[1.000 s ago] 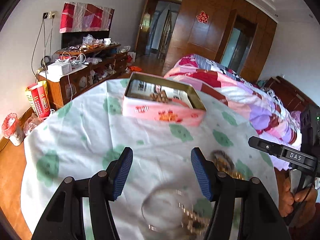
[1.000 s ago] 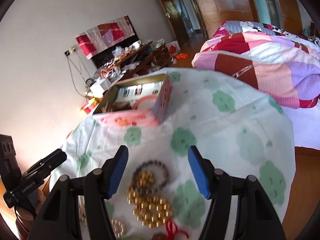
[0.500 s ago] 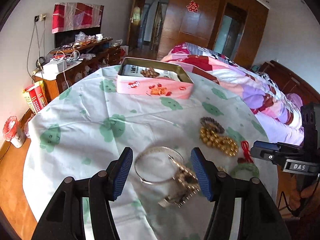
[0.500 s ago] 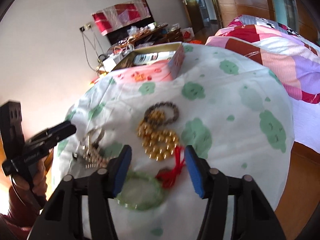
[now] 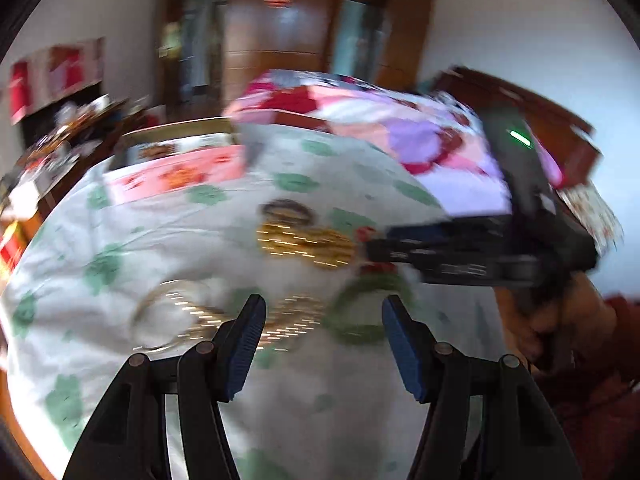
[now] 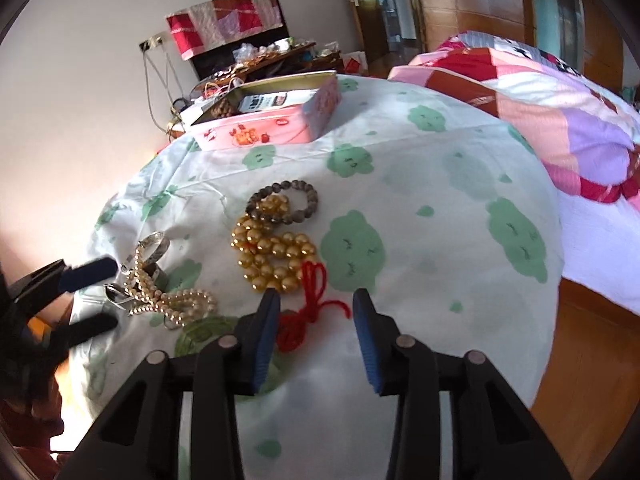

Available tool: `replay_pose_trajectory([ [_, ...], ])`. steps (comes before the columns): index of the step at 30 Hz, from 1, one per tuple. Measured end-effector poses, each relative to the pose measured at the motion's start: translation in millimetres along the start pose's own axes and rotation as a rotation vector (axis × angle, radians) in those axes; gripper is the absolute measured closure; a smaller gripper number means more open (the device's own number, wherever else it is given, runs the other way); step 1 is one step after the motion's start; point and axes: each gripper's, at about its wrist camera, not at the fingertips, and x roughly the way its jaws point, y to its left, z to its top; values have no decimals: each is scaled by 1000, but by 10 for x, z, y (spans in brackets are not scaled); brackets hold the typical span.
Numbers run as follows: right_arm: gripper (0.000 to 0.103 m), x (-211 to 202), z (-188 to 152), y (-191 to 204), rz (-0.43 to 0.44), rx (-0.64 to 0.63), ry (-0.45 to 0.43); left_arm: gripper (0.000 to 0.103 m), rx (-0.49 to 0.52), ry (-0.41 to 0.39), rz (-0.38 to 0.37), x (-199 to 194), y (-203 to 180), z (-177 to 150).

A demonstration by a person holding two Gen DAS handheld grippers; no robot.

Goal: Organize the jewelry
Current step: 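Grasp the red string knot with the right tool, then grasp the green jade bangle with left tool while right tool holds red string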

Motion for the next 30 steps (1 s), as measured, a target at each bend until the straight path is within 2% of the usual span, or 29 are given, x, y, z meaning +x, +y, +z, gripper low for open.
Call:
replay_pose_trajectory([
  [3,64,128,15,65,1,-39,29,42,57,23,-24,85,-157,16],
  [4,84,160,2,70,1,-48,42,42,63,25,-30,99,-182,17],
  [5,92,184,-14,68,-7,-61,56,42,62,28,-44,118,-196,23],
  [7,93,148,-22,37,-7,-63,53,42,58,29,-85,145,-215,36],
  [10,93,41,4,-72,-12,-27,27,42,73,18,-104,170,-285,62],
  [15,93,-152,120,-224,-9,40,-35,62,110,49,-135,286,-390,79],
  [18,93,-215,165,-277,-3,66,-53,62,134,101,-111,421,-445,37],
  [23,93,-249,196,-312,32,97,-67,63,120,124,-72,491,-408,26],
  [24,93,-253,200,-312,34,98,-68,76,109,126,-70,497,-388,26],
  [26,93,-259,208,-303,40,100,-72,94,84,141,-73,525,-334,22],
  [30,93,-283,222,-292,49,100,-83,97,-12,128,-80,536,-166,24],
])
